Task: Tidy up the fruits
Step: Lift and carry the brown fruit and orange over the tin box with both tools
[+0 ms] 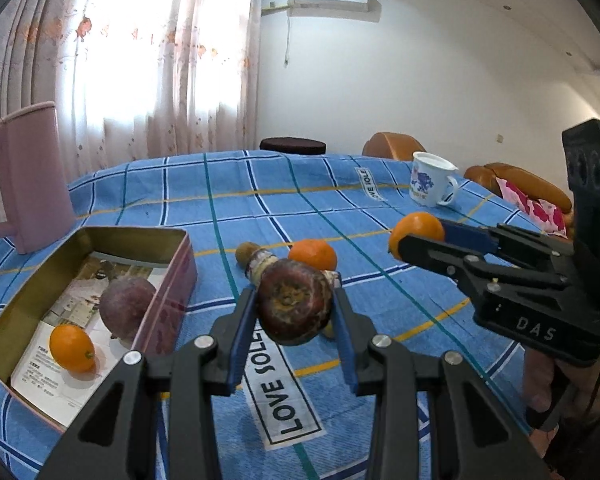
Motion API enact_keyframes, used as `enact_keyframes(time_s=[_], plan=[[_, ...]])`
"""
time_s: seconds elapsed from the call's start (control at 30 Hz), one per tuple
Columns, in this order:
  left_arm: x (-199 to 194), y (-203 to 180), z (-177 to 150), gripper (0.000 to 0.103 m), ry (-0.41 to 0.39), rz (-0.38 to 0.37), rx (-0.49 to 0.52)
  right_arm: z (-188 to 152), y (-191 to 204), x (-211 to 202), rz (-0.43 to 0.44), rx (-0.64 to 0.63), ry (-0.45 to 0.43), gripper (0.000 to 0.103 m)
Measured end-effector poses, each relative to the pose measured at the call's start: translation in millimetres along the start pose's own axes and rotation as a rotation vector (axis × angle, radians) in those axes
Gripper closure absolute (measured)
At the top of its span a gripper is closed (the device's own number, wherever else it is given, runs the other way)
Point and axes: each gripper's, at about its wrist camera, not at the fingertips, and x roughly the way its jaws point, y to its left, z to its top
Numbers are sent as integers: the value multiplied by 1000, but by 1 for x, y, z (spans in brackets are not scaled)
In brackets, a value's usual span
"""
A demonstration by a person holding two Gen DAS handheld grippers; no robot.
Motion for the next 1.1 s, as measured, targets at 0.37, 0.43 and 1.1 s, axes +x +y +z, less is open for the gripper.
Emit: enact_keyframes(time_s=[0.37, 0.43, 1.1], plan=[[-7, -5, -2, 64, -39, 28, 28, -1, 1, -10, -1, 0, -52, 63], [-8, -6, -2, 64, -45, 33, 33, -1, 0, -11, -1, -1, -58, 63], [-28, -9, 2, 64, -132, 105, 67, -2, 4, -29, -38, -9, -152, 63]])
